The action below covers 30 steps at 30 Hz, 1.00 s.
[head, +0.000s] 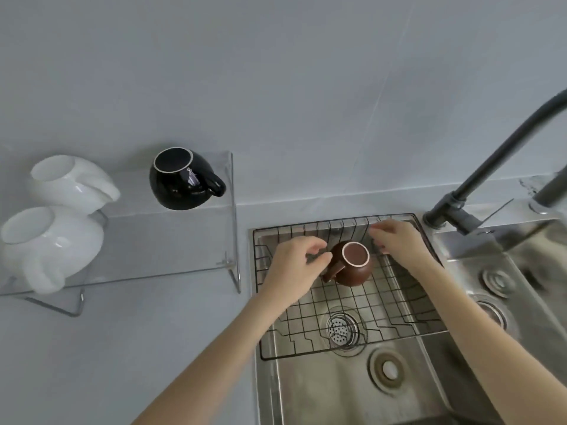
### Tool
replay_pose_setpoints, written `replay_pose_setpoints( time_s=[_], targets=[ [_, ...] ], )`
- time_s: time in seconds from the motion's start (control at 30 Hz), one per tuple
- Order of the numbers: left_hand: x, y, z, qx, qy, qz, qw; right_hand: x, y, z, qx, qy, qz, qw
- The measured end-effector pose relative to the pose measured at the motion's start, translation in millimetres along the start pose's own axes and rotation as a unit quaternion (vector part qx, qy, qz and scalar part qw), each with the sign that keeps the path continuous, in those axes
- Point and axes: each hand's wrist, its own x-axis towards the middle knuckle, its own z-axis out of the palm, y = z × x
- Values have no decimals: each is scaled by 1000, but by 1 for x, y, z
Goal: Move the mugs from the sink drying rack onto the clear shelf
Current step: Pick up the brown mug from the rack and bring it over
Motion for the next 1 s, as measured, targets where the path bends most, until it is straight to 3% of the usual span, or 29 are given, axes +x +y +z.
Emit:
replay_pose_setpoints(
  time_s=[0.2,0.37,0.5,0.67,1.0],
  targets=[
    [53,-30,43,31,-76,-56,995,-23,57,49,180,27,159,970],
    [104,-28,70,116,-148,3,982,-35,68,104,333,62,248,908],
    [139,-25,93,199,-299,64,931,-34,66,121,376,97,256,885],
    [161,-31,100,292,-413,91,858,-31,64,126,377,106,219,894],
    [156,-42,103,267,-394,87,875,-18,62,128,348,111,192,911]
  ],
)
